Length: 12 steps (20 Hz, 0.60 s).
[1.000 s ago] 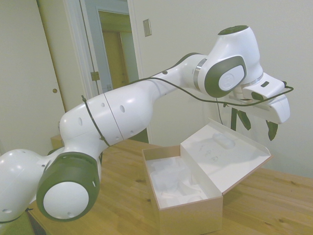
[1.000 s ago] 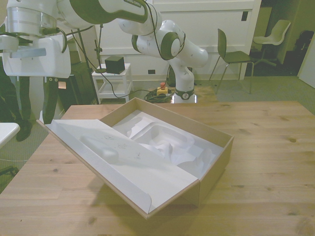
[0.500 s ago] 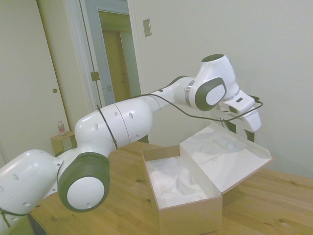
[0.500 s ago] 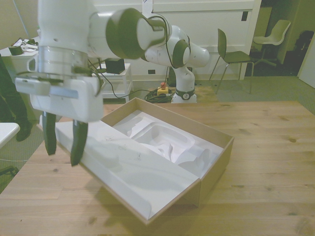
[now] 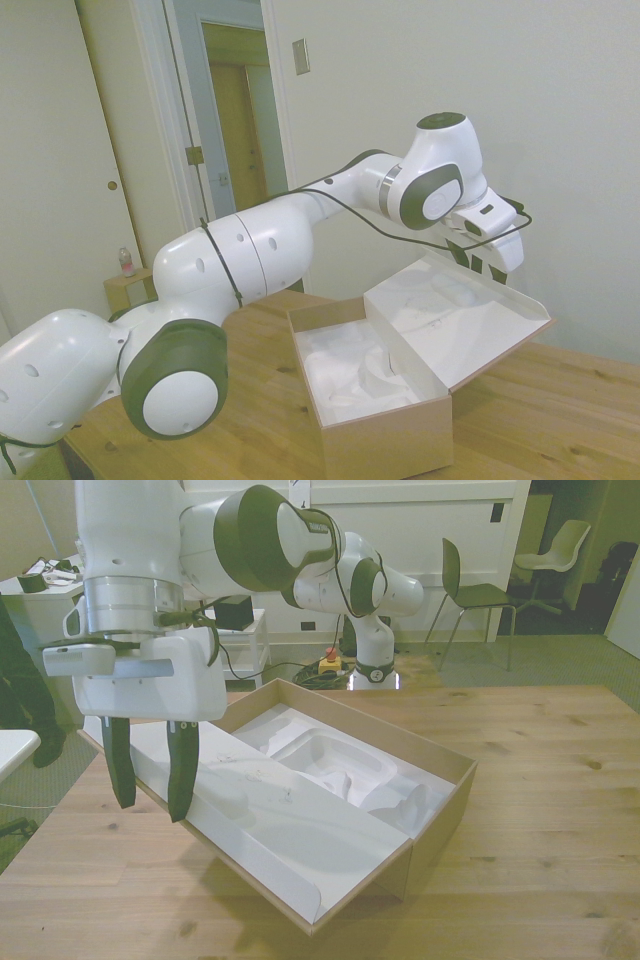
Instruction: Close the box
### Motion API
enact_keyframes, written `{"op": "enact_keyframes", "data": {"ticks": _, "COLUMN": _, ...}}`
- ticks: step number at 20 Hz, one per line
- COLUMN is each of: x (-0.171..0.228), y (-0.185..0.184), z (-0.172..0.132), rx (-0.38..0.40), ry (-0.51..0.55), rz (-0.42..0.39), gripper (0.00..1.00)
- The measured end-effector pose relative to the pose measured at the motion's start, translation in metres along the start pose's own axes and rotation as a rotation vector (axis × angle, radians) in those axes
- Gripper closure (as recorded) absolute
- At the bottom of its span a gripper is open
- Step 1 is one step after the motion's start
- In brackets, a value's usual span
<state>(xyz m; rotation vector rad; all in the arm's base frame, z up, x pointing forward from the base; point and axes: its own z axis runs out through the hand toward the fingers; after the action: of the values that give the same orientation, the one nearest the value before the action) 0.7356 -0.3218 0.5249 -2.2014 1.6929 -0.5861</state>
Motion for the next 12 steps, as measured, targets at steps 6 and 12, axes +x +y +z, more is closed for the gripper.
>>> {"op": "enact_keyframes", "data": {"ticks": 6, "x": 0.0, "y": -0.003, "z": -0.019, "rx": 0.068, "ry": -0.081, "rz": -0.049, "gripper": 0.0}}
{"op": "enact_keyframes", "data": {"ticks": 12, "x": -0.043, "y": -0.029, "z": -0.083, "rx": 0.06, "ry": -0.195, "rz": -0.129, "gripper": 0.0}}
